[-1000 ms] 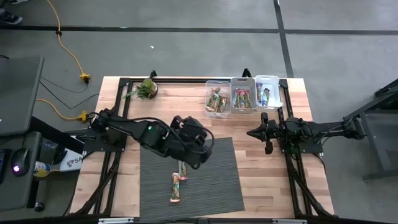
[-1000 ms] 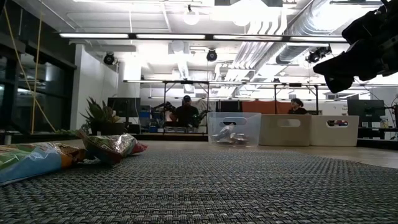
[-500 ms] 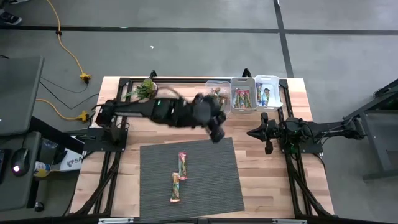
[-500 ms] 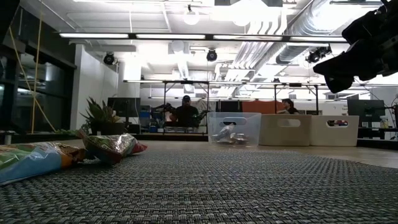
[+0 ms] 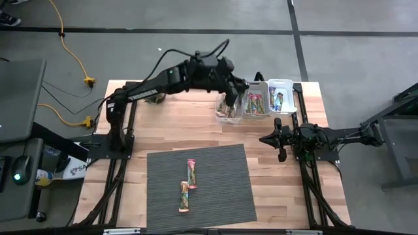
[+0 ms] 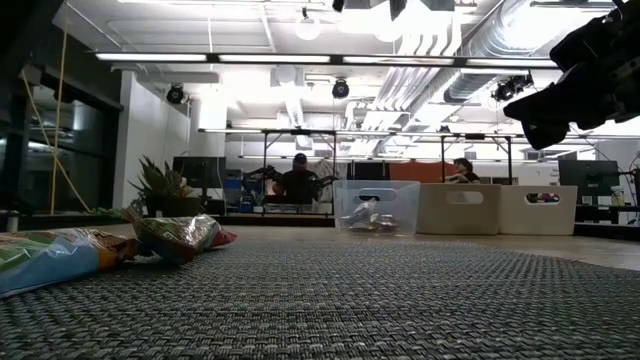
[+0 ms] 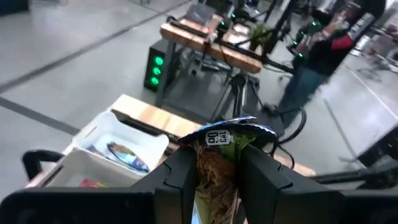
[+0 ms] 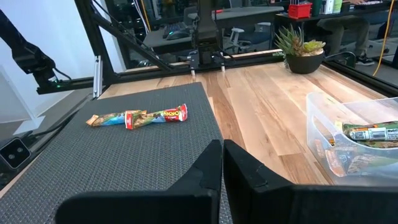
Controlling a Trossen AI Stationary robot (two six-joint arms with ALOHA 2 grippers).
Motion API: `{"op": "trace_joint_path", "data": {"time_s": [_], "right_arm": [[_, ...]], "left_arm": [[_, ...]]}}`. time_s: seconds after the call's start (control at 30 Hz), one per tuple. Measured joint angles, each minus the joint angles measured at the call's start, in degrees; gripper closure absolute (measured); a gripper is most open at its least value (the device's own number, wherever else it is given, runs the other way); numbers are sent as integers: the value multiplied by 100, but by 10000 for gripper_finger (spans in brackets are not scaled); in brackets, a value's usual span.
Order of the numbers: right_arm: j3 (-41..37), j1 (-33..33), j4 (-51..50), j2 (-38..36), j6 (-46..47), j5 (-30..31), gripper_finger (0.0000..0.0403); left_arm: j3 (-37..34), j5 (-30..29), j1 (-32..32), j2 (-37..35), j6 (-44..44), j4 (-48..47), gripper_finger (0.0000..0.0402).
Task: Pick and place Granola Bars by type
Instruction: Put the blue granola bar into the white bin
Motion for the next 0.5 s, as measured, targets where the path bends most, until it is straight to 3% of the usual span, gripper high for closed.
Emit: {"op": "trace_joint_path", "data": {"time_s": [0.5], "right_arm": [[1,-1,-1,4,0,0,402]], "left_arm": [[-20,1723,559,692,-56,684,307]]}}
